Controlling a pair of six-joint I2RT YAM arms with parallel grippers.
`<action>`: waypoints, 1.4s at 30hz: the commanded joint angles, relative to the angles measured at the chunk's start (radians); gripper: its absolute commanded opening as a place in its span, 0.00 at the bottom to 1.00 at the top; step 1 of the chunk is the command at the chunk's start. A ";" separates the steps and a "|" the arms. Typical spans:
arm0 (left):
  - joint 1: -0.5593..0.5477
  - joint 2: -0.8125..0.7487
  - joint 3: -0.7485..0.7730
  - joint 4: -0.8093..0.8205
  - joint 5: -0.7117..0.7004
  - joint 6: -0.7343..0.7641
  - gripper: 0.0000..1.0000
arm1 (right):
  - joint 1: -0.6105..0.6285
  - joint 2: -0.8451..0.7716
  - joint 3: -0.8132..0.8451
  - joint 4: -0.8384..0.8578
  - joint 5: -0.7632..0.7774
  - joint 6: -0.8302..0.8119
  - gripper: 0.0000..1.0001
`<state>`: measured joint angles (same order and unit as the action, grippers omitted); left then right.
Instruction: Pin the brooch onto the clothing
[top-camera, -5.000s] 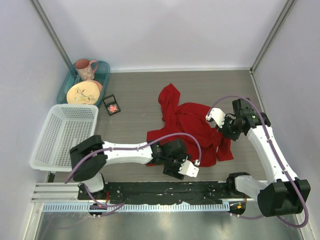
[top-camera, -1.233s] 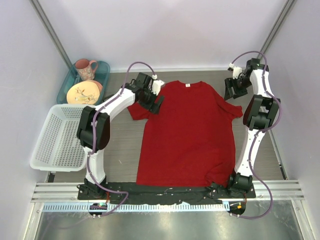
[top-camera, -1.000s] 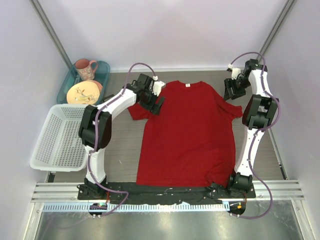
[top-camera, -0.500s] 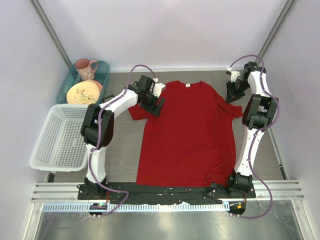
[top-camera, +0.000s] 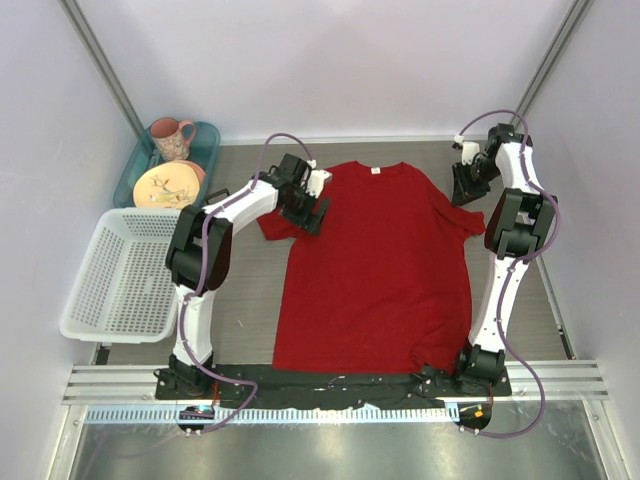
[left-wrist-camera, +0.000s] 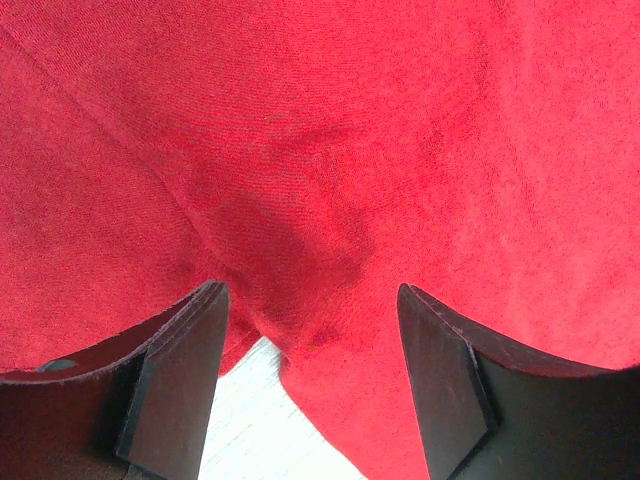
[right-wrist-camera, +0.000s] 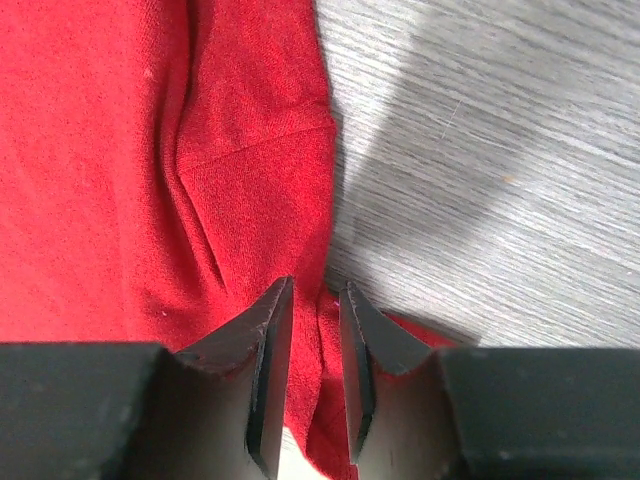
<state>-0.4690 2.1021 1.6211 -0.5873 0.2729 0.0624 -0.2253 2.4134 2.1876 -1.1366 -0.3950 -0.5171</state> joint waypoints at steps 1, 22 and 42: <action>0.004 -0.002 0.043 0.020 0.019 -0.004 0.72 | 0.006 -0.008 0.026 -0.014 0.001 0.000 0.30; 0.007 0.025 0.037 0.018 0.012 -0.022 0.63 | 0.009 -0.023 0.084 -0.031 0.030 -0.009 0.01; 0.020 0.134 0.106 -0.092 -0.089 -0.026 0.27 | -0.036 -0.011 0.126 0.317 0.289 0.072 0.01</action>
<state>-0.4557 2.1986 1.7130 -0.6323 0.2276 0.0433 -0.2577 2.4168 2.2791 -0.9588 -0.1989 -0.4847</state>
